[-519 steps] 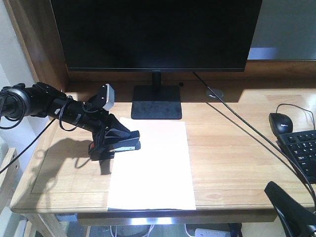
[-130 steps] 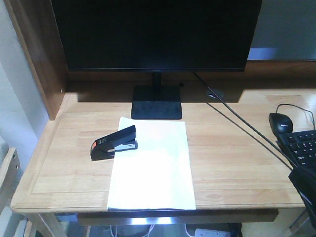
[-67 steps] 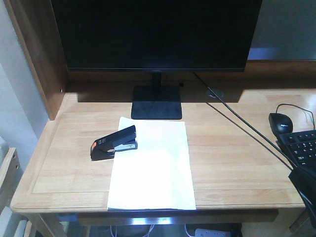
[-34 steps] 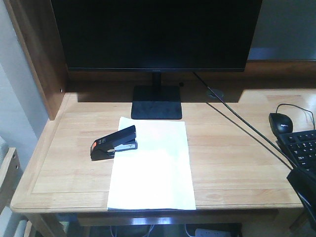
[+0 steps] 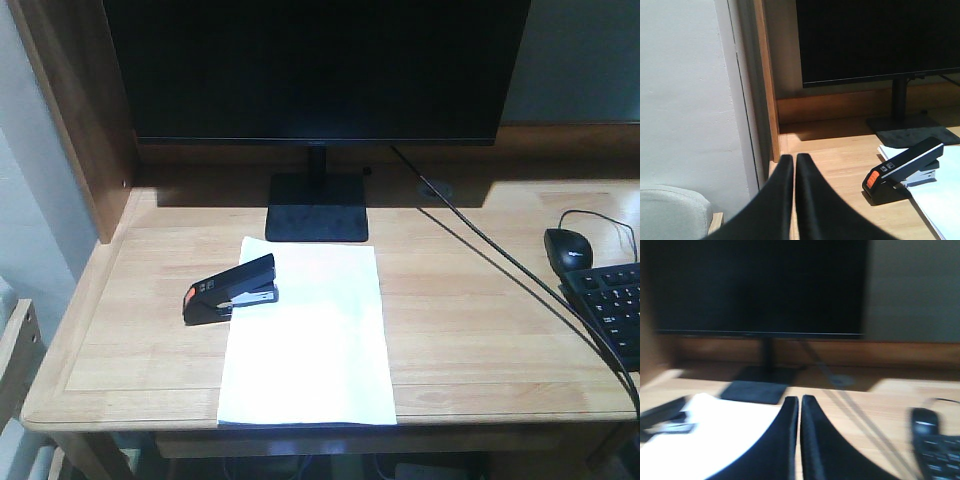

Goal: Grab stapler and paper to desk for stapling

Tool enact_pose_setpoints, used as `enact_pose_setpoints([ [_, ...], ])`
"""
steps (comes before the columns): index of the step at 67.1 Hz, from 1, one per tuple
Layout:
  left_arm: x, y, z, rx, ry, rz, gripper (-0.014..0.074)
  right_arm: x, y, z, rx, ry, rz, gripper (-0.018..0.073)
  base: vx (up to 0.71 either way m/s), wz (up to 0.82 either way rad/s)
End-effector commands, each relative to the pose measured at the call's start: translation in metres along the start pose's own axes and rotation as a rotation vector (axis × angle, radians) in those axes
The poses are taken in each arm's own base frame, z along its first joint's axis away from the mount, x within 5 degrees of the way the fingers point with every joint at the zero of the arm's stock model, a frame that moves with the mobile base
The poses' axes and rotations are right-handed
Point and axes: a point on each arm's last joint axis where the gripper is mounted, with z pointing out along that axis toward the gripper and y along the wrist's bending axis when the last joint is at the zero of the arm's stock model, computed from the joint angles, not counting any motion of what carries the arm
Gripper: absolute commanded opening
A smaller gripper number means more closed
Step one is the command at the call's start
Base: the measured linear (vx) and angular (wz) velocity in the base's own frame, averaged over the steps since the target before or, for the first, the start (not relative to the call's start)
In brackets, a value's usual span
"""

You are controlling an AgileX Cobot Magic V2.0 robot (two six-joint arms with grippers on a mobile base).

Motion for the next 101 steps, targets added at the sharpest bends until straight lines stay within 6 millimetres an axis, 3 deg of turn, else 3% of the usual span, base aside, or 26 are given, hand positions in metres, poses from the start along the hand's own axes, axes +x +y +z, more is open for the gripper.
enact_pose_setpoints([
  [1, -0.003, 0.001, -0.001, -0.012, -0.074, -0.012, -0.0006, -0.009, -0.007, 0.0, 0.093, -0.022, -0.021, -0.0009, 0.0, 0.0],
  [14, -0.003, 0.001, -0.001, -0.012, -0.074, -0.012, -0.0006, -0.009, -0.016, -0.002, 0.198, -0.02, -0.062, -0.0009, 0.0, 0.0],
  [32, -0.003, 0.001, -0.001, -0.012, -0.074, -0.012, -0.0006, -0.009, -0.014, -0.004, 0.184, -0.059, -0.101, -0.0009, 0.0, 0.0],
  [60, -0.003, 0.001, -0.001, -0.012, -0.074, -0.012, -0.0006, 0.039, -0.013, -0.025, 0.184, -0.193, -0.097, -0.0009, 0.0, 0.0],
  [101, -0.003, 0.001, -0.001, -0.012, -0.074, -0.012, -0.0006, 0.04, -0.013, -0.024, 0.185, -0.171, -0.113, -0.0009, 0.0, 0.0],
])
